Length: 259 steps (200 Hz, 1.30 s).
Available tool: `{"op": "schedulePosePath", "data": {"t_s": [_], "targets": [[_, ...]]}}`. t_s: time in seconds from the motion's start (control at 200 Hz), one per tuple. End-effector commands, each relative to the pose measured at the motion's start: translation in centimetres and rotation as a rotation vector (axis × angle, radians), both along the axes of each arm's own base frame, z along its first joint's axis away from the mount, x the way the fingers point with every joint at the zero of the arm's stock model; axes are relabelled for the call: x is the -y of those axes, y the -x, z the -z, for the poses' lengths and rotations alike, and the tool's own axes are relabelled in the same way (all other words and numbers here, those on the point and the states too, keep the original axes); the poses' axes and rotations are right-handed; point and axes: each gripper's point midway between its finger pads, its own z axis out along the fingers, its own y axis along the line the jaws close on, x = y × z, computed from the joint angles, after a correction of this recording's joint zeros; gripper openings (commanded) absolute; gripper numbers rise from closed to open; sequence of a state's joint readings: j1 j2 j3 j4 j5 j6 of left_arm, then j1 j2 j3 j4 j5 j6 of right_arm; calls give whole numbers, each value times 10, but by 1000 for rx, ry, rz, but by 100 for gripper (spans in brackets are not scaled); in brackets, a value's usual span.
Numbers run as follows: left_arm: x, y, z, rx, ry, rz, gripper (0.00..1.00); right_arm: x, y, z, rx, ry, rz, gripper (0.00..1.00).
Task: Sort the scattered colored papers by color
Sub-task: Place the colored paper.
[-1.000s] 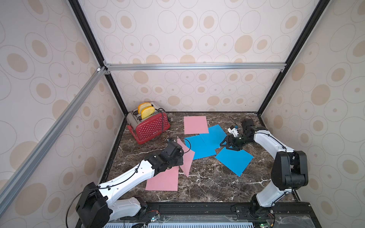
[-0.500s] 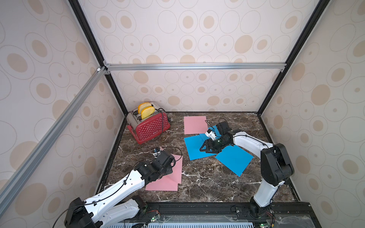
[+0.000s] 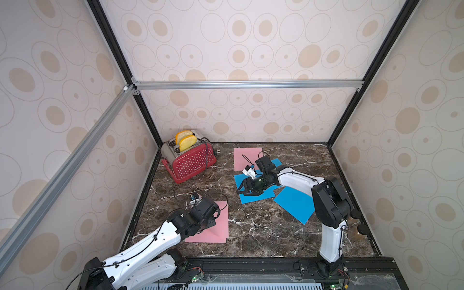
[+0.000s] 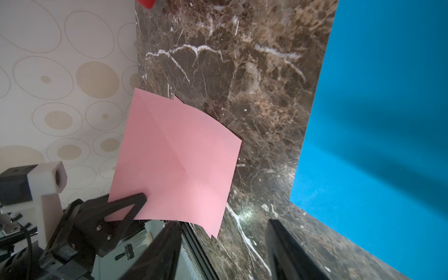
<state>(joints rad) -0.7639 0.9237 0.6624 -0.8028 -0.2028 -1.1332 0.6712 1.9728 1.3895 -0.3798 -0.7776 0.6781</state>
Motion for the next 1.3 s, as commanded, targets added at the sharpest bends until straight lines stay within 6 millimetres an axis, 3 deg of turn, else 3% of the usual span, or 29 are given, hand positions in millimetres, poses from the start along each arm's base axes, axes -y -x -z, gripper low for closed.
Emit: {"op": "schedulePosePath", "data": {"t_s": [0.0,0.32,0.681,1.292], "targets": [[-3,4,-2,-18,-22,13,0,-18,0,-3,-22,-41,-10,61],[-7,17,1,-81,-63,70,0,-37,12,7,-54,-60,-43,61],[-12,11,-1,-71,-110,61,0,-53,32,9,-82,-86,-96,61],[-21,5,1,-4,-58,-106,0,-48,42,15,-100,-68,-120,61]]}}
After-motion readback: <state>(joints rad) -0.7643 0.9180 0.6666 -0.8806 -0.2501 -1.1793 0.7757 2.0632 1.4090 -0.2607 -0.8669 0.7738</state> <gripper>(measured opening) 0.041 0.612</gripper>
